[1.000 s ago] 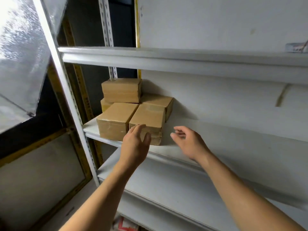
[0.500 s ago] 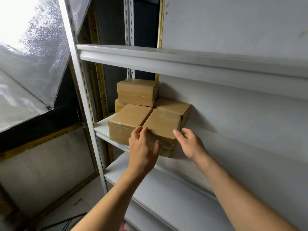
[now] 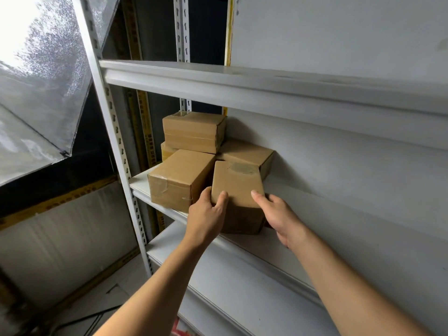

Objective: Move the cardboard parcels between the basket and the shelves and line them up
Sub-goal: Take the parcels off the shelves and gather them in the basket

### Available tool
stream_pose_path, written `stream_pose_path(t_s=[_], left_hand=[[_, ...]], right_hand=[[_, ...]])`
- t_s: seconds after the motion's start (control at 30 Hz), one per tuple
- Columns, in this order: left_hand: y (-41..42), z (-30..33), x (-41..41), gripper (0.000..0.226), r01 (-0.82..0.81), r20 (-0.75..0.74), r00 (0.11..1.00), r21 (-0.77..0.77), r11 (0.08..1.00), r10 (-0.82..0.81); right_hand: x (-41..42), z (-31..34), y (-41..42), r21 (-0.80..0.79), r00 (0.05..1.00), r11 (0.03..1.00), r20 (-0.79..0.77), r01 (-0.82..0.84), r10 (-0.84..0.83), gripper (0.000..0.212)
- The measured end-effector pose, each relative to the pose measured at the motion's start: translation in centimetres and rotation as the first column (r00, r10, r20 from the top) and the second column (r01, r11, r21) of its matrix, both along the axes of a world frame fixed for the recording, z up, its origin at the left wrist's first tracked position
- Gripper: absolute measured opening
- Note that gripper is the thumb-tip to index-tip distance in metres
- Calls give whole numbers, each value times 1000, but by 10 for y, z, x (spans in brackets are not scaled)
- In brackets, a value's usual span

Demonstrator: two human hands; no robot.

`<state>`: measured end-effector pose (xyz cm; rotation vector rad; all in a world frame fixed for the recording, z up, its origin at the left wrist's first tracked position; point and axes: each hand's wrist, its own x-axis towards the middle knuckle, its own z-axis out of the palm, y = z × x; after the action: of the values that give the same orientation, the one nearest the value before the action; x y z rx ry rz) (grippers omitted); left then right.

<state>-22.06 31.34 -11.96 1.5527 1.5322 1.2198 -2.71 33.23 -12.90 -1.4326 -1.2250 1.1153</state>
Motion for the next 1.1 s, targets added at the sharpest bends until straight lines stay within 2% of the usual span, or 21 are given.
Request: stream_pose_path(t_s=[0.1, 0.23, 0.33, 0.57, 0.77, 0.93, 1.1], left_hand=[[-7, -5, -5, 53, 10, 65, 998, 69, 998, -14], [-17, -10, -8, 73, 149, 131, 977, 133, 980, -166], [-20, -15, -4, 77, 222, 143, 959, 167, 961, -246], [-45, -19, 37, 73, 421, 199, 866, 208, 883, -460], [-92, -15, 85, 72, 587, 170, 762, 229, 777, -625], [-156, -4, 132, 69, 702, 192, 639, 249, 667, -745], [-255, -6, 181, 67, 816, 172, 500, 236, 528, -849]], right_hand=[[0, 6, -17, 81, 998, 996, -53, -27, 32, 69], [4, 12, -45, 161, 998, 987, -55, 1, 8, 62], [8, 12, -68, 216, 997, 975, -51, 60, -50, 49], [32, 0, -137, 277, 953, 912, -71, 302, -294, 54], [63, 2, -223, 305, 882, 831, -78, 464, -464, 57], [88, 10, -314, 335, 793, 728, -112, 598, -599, 56], [110, 3, -434, 314, 689, 628, -137, 712, -712, 59]])
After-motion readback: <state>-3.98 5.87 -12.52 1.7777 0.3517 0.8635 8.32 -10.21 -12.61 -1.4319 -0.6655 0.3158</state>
